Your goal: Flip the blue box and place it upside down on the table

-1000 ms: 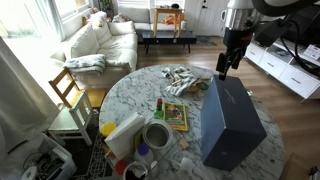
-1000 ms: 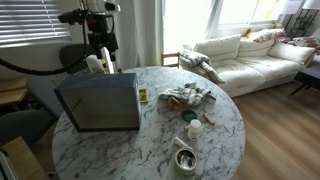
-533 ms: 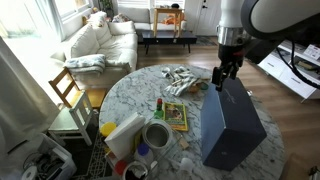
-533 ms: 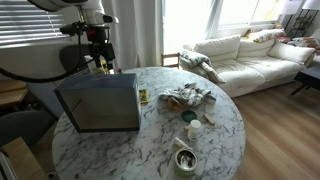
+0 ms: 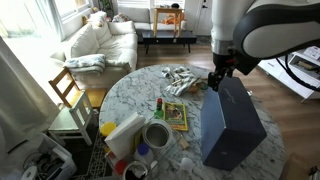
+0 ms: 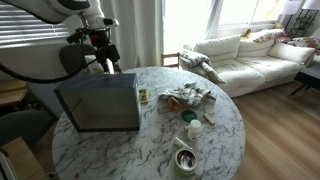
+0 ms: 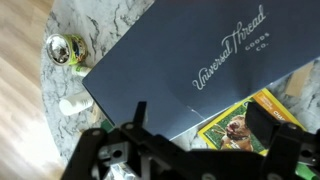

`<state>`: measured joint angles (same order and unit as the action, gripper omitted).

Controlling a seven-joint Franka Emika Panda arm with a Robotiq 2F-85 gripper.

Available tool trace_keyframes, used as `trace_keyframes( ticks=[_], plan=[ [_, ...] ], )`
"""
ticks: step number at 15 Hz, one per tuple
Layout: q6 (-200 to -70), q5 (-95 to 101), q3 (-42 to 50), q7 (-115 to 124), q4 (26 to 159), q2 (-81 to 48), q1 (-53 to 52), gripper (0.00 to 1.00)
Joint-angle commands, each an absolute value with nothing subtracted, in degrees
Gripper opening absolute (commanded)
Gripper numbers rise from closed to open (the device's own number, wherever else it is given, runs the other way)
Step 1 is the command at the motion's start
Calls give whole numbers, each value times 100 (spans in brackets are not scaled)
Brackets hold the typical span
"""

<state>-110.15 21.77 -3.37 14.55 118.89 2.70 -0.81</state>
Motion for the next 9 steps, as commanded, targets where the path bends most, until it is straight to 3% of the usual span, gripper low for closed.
trace_keyframes(
  ticks=[1, 9],
  plan=[
    [-11058, 2570, -347, 1663, 12031, 274, -134, 100],
    [-10985, 2810, -322, 1584, 12080, 257, -125, 100]
  ],
)
